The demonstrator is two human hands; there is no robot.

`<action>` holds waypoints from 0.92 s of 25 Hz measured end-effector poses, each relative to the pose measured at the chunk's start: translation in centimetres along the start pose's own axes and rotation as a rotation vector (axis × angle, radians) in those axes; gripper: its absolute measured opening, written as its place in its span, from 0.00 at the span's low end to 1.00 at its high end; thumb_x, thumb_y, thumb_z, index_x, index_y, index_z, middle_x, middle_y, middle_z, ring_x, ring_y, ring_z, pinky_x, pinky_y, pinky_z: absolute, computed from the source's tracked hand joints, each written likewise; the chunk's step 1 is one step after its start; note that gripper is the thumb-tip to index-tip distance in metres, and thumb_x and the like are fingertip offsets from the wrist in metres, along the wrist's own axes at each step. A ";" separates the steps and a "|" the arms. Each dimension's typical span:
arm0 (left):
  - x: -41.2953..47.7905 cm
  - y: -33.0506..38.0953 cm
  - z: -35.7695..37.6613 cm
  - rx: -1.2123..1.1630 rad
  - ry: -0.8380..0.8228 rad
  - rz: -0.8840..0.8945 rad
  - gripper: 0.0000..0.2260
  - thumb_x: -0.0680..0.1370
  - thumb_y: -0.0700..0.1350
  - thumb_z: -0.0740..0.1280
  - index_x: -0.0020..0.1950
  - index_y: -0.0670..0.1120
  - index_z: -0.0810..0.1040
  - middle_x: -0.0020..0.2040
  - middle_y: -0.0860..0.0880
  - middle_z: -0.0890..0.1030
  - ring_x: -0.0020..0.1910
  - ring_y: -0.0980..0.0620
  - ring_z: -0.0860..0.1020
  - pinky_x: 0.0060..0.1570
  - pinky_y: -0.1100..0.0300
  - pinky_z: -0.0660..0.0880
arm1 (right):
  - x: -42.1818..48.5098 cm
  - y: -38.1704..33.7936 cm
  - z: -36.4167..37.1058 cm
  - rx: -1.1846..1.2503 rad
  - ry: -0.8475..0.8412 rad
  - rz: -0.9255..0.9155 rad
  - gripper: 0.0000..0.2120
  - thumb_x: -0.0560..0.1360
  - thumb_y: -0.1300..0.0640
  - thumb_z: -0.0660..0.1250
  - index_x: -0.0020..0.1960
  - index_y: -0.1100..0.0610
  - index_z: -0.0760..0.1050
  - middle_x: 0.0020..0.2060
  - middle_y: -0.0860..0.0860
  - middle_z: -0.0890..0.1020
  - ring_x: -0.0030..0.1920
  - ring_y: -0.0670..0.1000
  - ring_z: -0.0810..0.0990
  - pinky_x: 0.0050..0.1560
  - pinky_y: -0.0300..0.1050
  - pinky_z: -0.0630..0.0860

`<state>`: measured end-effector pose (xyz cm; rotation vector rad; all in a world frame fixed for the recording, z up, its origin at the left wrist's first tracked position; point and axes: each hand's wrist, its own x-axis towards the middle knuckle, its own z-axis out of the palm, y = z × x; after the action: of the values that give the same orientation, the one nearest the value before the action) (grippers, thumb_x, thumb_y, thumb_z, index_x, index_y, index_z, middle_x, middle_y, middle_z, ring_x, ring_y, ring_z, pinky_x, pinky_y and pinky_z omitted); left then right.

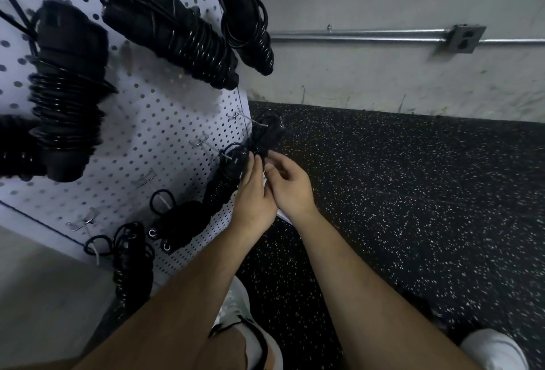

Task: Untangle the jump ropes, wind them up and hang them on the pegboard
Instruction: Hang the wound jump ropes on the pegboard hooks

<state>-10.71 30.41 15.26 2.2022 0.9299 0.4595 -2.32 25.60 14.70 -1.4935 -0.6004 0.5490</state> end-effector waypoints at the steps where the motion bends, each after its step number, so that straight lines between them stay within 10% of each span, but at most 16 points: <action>1: -0.3 -0.3 0.1 0.010 -0.012 0.019 0.28 0.86 0.44 0.57 0.83 0.49 0.47 0.83 0.57 0.43 0.74 0.66 0.43 0.77 0.60 0.44 | -0.4 0.3 -0.1 -0.032 -0.016 -0.020 0.16 0.81 0.58 0.66 0.69 0.53 0.77 0.61 0.45 0.82 0.61 0.39 0.79 0.68 0.46 0.75; 10: -5.0 -2.1 2.7 0.220 -0.095 0.236 0.28 0.84 0.44 0.59 0.83 0.48 0.54 0.83 0.57 0.47 0.81 0.58 0.47 0.80 0.53 0.51 | -6.6 4.1 -5.8 -0.609 -0.160 -0.245 0.21 0.83 0.59 0.59 0.75 0.52 0.69 0.66 0.51 0.79 0.63 0.49 0.77 0.61 0.40 0.73; 23: -12.5 -0.5 23.7 0.401 -0.877 0.057 0.35 0.82 0.53 0.65 0.83 0.56 0.48 0.83 0.52 0.47 0.80 0.45 0.55 0.76 0.46 0.62 | -19.8 18.2 -27.3 -1.227 -0.263 0.645 0.42 0.75 0.49 0.70 0.81 0.43 0.50 0.81 0.54 0.48 0.78 0.64 0.51 0.73 0.63 0.61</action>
<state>-6.43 10.55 -2.30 2.4091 0.4866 -0.6948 1.82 -7.73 -3.72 -2.8544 -0.6887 0.9594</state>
